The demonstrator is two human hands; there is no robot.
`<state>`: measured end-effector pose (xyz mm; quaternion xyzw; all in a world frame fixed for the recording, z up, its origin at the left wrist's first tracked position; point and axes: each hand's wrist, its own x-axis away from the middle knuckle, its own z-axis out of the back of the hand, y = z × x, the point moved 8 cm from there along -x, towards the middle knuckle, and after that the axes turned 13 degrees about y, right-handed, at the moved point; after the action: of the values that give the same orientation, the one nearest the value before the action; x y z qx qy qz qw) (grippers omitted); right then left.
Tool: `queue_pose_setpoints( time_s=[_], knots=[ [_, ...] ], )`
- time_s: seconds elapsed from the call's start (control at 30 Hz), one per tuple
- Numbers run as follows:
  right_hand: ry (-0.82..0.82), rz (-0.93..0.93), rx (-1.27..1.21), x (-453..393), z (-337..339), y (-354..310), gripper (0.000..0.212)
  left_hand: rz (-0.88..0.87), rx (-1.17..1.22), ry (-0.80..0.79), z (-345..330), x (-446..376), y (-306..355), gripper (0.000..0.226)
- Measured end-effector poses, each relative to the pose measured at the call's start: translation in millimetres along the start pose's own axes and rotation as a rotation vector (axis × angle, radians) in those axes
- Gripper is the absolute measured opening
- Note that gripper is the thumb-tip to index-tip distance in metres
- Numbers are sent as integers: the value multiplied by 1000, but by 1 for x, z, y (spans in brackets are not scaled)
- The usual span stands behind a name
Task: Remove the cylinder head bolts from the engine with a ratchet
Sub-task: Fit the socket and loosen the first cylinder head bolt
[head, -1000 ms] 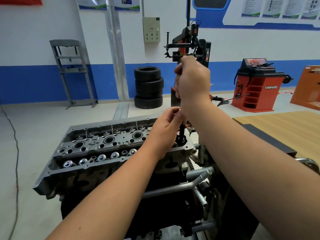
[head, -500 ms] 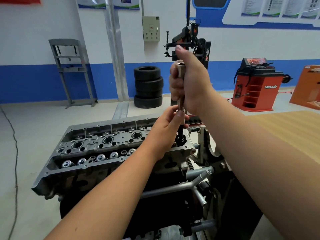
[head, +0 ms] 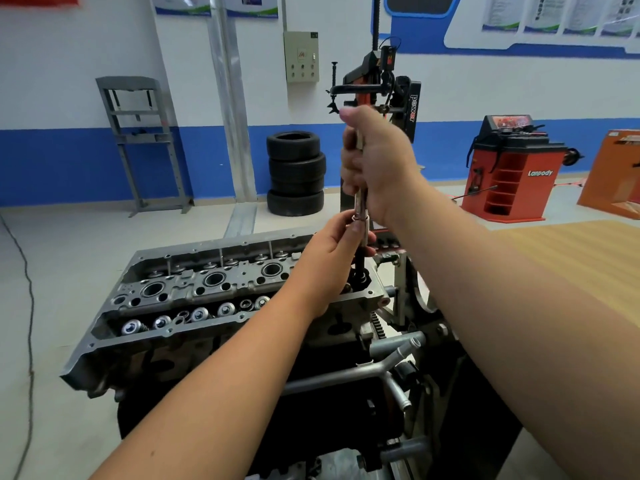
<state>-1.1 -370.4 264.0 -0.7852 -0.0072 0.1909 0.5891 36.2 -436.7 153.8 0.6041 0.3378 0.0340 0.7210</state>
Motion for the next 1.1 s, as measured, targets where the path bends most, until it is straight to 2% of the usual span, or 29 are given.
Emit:
queue_pose_setpoints(
  time_s=[0.13, 0.2, 0.27, 0.33, 0.37, 0.4, 0.53, 0.6, 0.67, 0.77, 0.8, 0.83, 0.97, 1.03, 1.1],
  knots=[
    [281, 180, 66, 10, 9, -2, 31, -75, -78, 51, 1, -3, 4, 7],
    [295, 224, 59, 10, 9, -4, 30, -69, -64, 52, 3, -3, 2, 6],
    [126, 182, 93, 3, 2, -6, 31, -44, -22, 18, 3, -1, -1, 13],
    [-162, -37, -7, 2, -11, 2, 40, -13, 14, -10, 1, 0, -3, 18],
    [-222, -101, -51, 1, -11, 3, 44, -10, 17, -16, 0, 0, -3, 17],
    [-209, -111, -68, 0, -9, 4, 44, -18, 7, -16, -2, 0, -1, 16],
    [174, 121, 118, 3, 5, -1, 36, -67, -49, 32, -1, -4, 2, 12],
    [227, 169, 109, 4, 2, -4, 35, -79, -43, 42, 0, -3, 3, 8],
    [136, 114, 65, 2, -3, -4, 43, -59, 0, 46, 2, -1, 2, 6],
    [-145, -77, -36, 1, -13, 1, 46, -23, 49, 33, 4, 1, 1, 14],
    [-152, -87, -42, 1, -11, 1, 44, -17, 44, 27, 3, 1, 1, 16],
    [-91, -53, -26, 0, -6, 1, 41, -24, 30, 28, 3, 0, 1, 16],
    [235, 311, 164, 15, 3, -13, 34, -64, -24, 60, 3, -2, 2, 2],
    [266, 314, 118, 19, 1, -14, 32, -61, -32, 77, 6, -2, 1, 4],
    [209, 261, 107, 14, 0, -16, 33, -45, 0, 59, 7, -1, 1, 12]
  ],
)
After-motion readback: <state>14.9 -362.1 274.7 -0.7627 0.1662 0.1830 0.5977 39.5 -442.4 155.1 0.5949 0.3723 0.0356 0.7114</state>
